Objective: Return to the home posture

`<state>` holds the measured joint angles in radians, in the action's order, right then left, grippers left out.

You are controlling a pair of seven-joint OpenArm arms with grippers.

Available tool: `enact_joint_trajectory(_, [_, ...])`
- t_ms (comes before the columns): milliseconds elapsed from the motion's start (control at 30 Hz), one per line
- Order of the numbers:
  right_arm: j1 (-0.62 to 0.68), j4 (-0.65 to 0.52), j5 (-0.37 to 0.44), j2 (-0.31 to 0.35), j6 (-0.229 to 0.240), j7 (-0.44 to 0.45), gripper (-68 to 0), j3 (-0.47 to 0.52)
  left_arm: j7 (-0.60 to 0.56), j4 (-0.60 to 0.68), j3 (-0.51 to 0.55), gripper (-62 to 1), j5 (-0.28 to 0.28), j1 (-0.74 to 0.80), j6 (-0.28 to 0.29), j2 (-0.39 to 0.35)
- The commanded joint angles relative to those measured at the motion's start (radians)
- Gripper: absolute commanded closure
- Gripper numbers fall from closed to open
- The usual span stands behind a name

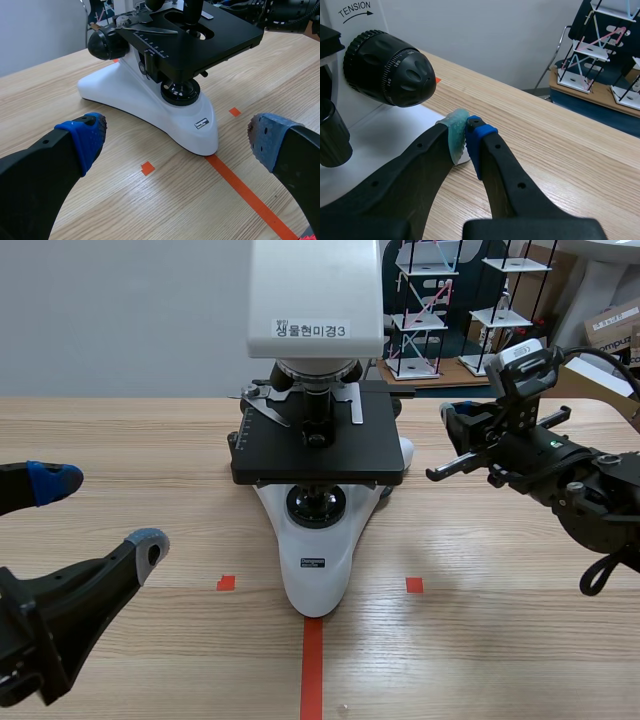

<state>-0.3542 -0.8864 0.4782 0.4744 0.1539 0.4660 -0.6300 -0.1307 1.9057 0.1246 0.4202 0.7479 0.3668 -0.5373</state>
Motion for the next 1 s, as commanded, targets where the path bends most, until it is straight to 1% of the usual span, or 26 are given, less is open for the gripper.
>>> enact_joint_trajectory(0, [-0.027, -0.013, 0.004, 0.016, 0.0, 0.015, -3.7, 0.007, -0.011, 0.02, 0.0, -59.6, 0.006, -0.003, -0.005, 0.005])
enact_joint_trajectory(533, [-0.016, -0.013, 0.005, 0.022, 0.0, 0.015, -3.7, 0.008, -0.011, 0.02, 0.0, -59.6, 0.006, -0.003, -0.005, 0.004])
enact_joint_trajectory(633, [0.01, -0.021, 0.033, 0.037, 0.0, 0.019, -3.8, 0.012, -0.011, 0.02, 0.0, -59.6, 0.006, -0.003, -0.005, 0.005])
enact_joint_trajectory(667, [0.025, -0.029, 0.046, 0.045, 0.0, 0.02, -4.9, 0.019, -0.011, 0.02, 0.0, -59.6, 0.006, -0.003, -0.005, 0.005])
enact_joint_trajectory(733, [0.065, -0.06, 0.062, 0.065, 0.0, 0.019, -10.0, 0.047, -0.011, 0.02, 0.0, -59.6, 0.006, -0.003, -0.005, 0.004])
enact_joint_trajectory(800, [0.118, -0.103, 0.064, 0.086, 0.001, 0.019, -17.4, 0.089, -0.011, 0.02, 0.0, -59.6, 0.006, -0.003, -0.005, 0.005])
enact_joint_trajectory(867, [0.182, -0.154, 0.064, 0.106, 0.001, 0.019, -26.8, 0.138, -0.011, 0.02, 0.0, -59.6, 0.006, -0.003, -0.005, 0.005])
enact_joint_trajectory(967, [0.306, -0.253, 0.064, 0.138, 0.001, 0.019, -43.1, 0.216, -0.011, 0.02, 0.0, -59.6, 0.006, -0.003, -0.005, 0.005])
